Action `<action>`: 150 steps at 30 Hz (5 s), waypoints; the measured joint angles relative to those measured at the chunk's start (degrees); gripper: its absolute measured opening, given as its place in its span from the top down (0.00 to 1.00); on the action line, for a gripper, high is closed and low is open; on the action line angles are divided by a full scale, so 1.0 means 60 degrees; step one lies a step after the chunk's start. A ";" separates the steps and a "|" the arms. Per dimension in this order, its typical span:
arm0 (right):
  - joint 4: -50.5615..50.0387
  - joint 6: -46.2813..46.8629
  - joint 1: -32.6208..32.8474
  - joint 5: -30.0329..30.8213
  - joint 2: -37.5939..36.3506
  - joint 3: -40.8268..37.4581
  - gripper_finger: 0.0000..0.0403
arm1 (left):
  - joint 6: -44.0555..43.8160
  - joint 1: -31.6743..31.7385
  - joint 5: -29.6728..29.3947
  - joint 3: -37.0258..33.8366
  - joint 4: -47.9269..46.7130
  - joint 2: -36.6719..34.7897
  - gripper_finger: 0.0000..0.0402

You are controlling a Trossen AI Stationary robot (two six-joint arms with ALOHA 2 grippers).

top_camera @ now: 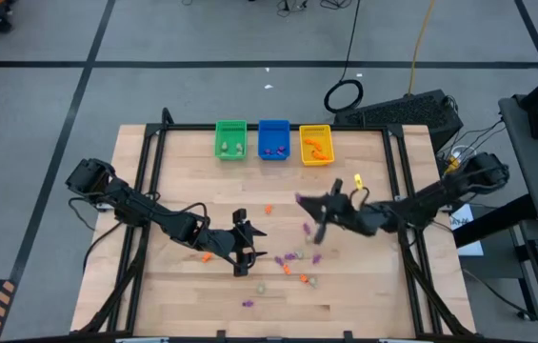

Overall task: Sort Halloween decoration
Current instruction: Put the purple skeleton toy into the blue bin

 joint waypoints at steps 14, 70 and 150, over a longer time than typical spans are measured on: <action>-0.3828 0.0708 -0.4329 -0.2640 0.0004 0.2283 0.94 | -0.0014 0.0000 -0.0169 0.0000 0.0055 0.0057 0.40; -1.0460 0.0754 -0.6164 -0.5773 0.3055 0.5909 0.64 | 0.0428 0.0277 0.0353 0.0007 0.0556 0.1207 0.40; -0.4113 0.1785 0.1104 -0.3011 -0.1064 -0.0801 0.64 | 0.2498 0.1639 0.5340 0.1581 0.0220 0.4062 0.93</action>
